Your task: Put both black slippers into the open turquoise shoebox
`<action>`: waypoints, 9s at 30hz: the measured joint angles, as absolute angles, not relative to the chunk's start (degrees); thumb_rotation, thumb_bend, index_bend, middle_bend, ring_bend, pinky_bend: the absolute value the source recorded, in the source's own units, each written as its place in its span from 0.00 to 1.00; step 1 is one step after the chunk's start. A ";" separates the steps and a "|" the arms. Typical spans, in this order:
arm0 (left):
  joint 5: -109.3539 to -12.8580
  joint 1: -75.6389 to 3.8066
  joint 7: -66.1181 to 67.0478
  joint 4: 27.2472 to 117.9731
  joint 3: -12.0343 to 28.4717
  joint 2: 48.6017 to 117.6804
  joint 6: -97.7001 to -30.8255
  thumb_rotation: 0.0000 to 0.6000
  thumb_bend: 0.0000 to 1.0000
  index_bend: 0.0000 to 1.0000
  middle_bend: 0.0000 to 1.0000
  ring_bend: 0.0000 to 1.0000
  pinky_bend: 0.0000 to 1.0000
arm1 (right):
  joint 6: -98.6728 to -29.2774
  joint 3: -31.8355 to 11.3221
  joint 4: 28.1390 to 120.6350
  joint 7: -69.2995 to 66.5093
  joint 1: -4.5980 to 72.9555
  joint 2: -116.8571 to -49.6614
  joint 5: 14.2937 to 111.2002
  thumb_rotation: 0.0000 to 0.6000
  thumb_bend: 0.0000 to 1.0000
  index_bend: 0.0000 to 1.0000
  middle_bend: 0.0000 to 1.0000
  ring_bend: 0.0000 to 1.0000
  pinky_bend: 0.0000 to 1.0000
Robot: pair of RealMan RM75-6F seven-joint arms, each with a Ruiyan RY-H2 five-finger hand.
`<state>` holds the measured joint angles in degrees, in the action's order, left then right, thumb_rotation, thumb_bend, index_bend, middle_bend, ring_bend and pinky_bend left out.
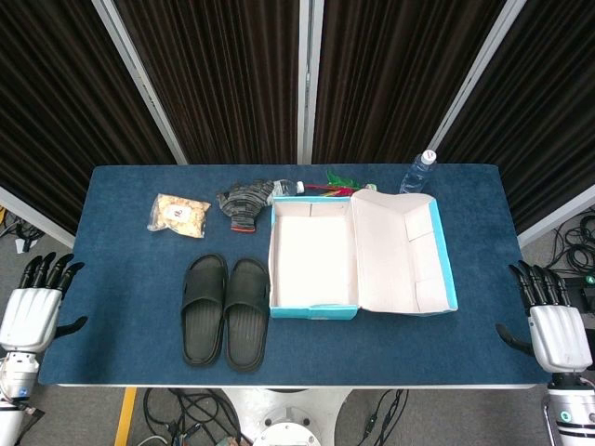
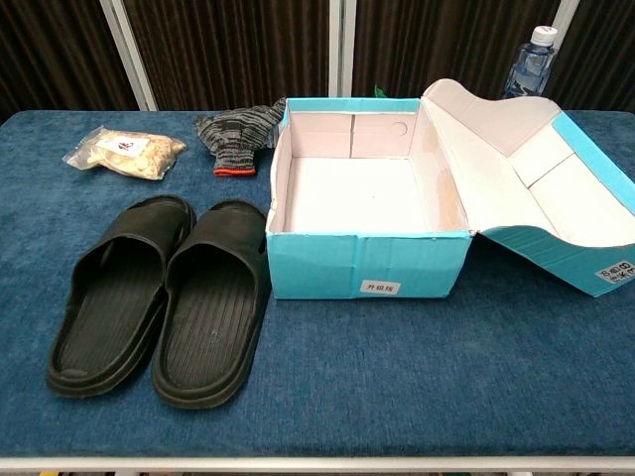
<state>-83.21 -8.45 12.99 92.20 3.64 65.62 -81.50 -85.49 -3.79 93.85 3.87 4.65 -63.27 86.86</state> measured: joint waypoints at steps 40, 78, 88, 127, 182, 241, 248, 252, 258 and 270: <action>-57.53 -40.11 29.04 108.51 12.26 64.89 -49.00 1.00 0.00 0.12 0.16 0.78 0.72 | -84.98 -5.12 90.73 -1.10 6.14 -61.43 86.95 1.00 0.11 0.00 0.06 0.00 0.00; 2.95 -73.66 56.67 100.80 9.15 87.74 -61.31 1.00 0.00 0.12 0.14 0.83 0.74 | -84.74 -4.16 86.35 -7.45 5.47 -61.78 86.80 1.00 0.12 0.00 0.06 0.00 0.00; 9.25 -76.98 62.40 97.45 9.23 90.91 -62.66 1.00 0.00 0.17 0.20 0.86 0.79 | -84.81 -4.01 86.02 -7.99 5.13 -61.70 86.59 1.00 0.12 0.00 0.06 0.00 0.00; -13.15 -62.79 42.88 118.18 15.55 66.69 -68.45 1.00 0.00 0.61 0.66 0.96 0.91 | -86.33 -4.57 86.62 -7.52 4.68 -61.07 87.15 1.00 0.12 0.00 0.06 0.00 0.00; -57.71 -73.04 -19.14 39.44 26.73 116.66 -36.97 1.00 0.00 0.67 0.66 0.87 0.73 | -82.74 -5.69 96.95 3.60 6.80 -55.30 83.60 1.00 0.12 0.00 0.06 0.00 0.00; -61.15 -67.00 1.09 54.49 23.01 109.04 -40.99 1.00 0.00 0.04 0.00 0.01 0.34 | -83.84 -5.32 96.03 1.21 6.41 -55.39 85.33 1.00 0.14 0.00 0.08 0.00 0.00; -56.32 -60.55 11.69 77.63 20.87 92.45 -45.04 1.00 0.00 0.04 0.00 0.05 0.35 | -84.11 -5.27 95.72 0.87 6.54 -55.41 86.14 1.00 0.14 0.00 0.08 0.00 0.00; -52.72 -55.65 16.30 88.12 18.90 81.29 -48.38 1.00 0.00 0.06 0.00 0.15 0.44 | -84.02 -5.36 95.36 0.39 6.74 -55.48 86.24 1.00 0.14 0.00 0.08 0.00 0.00; -47.65 -48.64 21.72 97.84 12.15 69.89 -51.50 1.00 0.00 0.09 0.01 0.45 0.56 | -82.77 -5.49 94.49 -0.30 7.57 -56.11 86.15 1.00 0.14 0.00 0.08 0.00 0.00; -40.29 -47.81 26.66 102.23 3.62 69.12 -46.87 1.00 0.00 0.07 0.01 0.52 0.61 | -81.08 -5.60 93.81 -0.49 9.10 -57.13 86.36 1.00 0.14 0.00 0.08 0.00 0.00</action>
